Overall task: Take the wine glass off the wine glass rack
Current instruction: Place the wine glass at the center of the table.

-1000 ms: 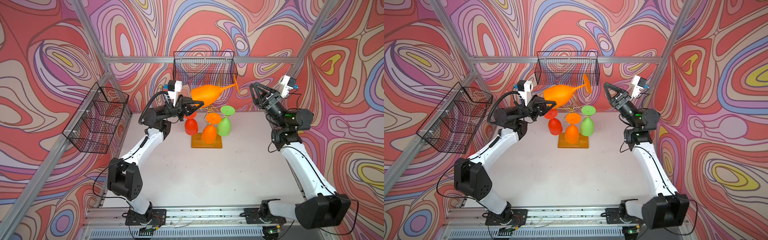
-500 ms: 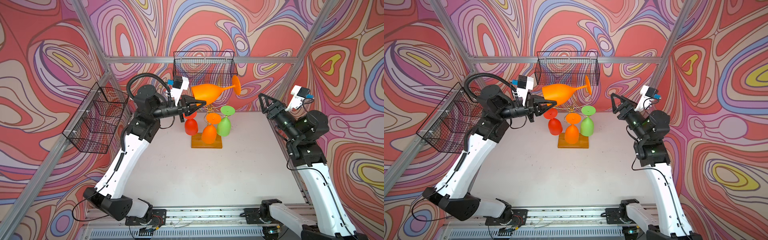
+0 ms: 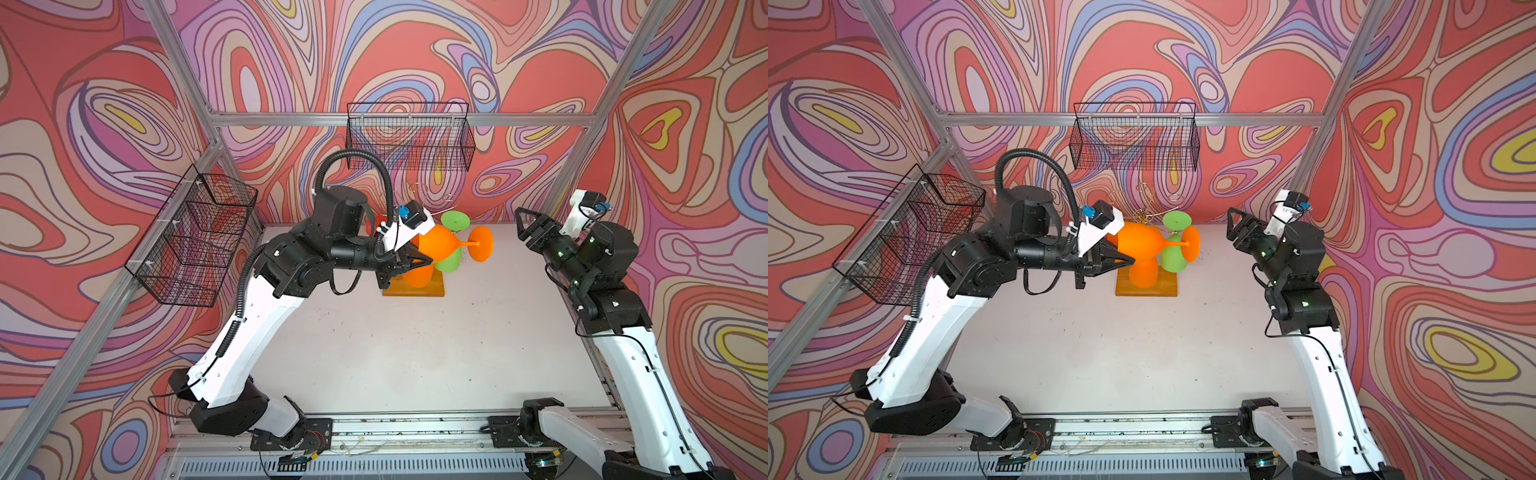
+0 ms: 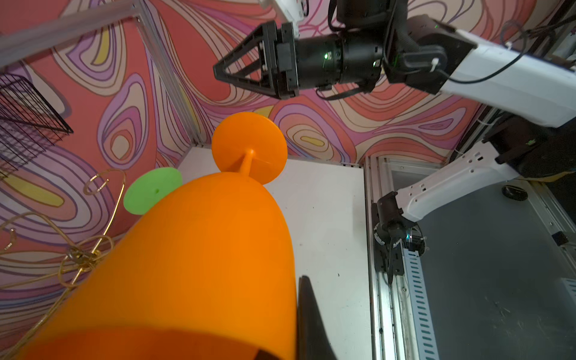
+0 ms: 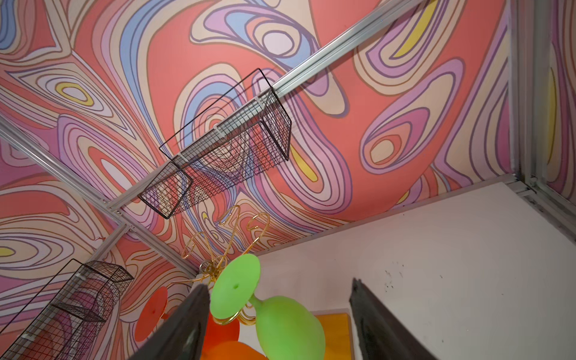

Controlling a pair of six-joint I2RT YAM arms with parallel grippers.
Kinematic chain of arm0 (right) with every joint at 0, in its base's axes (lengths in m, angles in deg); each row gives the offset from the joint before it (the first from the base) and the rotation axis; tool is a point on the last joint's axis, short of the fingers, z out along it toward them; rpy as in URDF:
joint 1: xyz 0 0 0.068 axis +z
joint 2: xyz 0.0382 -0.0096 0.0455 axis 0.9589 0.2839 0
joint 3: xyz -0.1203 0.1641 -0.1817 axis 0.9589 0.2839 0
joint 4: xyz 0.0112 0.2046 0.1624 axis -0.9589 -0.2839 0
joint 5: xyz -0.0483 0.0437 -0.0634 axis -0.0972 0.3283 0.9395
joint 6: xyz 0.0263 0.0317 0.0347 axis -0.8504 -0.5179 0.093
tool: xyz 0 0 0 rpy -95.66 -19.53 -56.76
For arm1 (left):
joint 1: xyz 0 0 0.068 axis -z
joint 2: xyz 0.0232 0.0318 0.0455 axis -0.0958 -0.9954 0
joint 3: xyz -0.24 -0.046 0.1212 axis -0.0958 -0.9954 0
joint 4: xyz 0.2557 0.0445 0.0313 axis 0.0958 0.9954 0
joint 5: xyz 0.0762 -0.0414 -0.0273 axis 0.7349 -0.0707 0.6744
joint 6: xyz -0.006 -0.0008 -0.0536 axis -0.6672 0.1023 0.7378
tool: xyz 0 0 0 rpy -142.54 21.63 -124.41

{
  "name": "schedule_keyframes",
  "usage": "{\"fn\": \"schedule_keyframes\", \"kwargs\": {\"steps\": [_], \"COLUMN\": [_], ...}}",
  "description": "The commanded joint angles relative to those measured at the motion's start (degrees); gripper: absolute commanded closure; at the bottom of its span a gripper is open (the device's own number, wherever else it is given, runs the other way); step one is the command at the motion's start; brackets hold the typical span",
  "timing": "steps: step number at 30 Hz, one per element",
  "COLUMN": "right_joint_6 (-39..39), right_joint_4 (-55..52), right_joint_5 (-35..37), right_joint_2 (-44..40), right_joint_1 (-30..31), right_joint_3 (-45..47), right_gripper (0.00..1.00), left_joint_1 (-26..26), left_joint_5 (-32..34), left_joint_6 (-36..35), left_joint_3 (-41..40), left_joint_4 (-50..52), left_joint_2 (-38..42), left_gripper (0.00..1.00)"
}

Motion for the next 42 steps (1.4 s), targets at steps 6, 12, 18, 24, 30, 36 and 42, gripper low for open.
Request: {"fn": "schedule_keyframes", "kwargs": {"steps": [6,12,18,24,30,36,42], "right_joint_6": [2.9,3.6,4.4,4.6,4.7,5.0,5.2], "right_joint_4": [-3.9,-3.9,-4.0,-4.2,-5.7,-5.9,-5.8], "right_joint_5": [5.7,7.0,8.7,9.9,14.1,16.5,17.3], "right_joint_2": [-0.4,-0.1,-0.2,0.3,0.5,0.3,0.4], "right_joint_1": [-0.2,-0.2,-0.1,-0.1,-0.2,-0.1,-0.2], "right_joint_3": [1.5,2.5,3.6,4.4,4.5,4.8,5.3], "right_gripper": [0.25,0.25,0.25,0.26,0.26,0.27,0.27], "left_joint_1": [4.0,7.3,11.0,14.9,18.2,19.5,19.9], "left_joint_5": [9.6,12.9,16.3,22.2,26.0,28.3,30.1], "left_joint_6": [-3.3,-3.1,-3.7,-4.2,-5.0,-5.2,-5.6], "left_joint_3": [-1.3,-3.6,-5.4,-2.6,-0.1,2.1,5.6], "left_joint_4": [9.8,10.5,11.5,17.1,21.1,24.4,26.8], "left_joint_2": [-6.0,-9.3,-11.0,-17.0,-22.8,-27.8,-32.2], "left_gripper": [1.0,1.0,1.0,1.0,1.0,1.0,1.0]}}
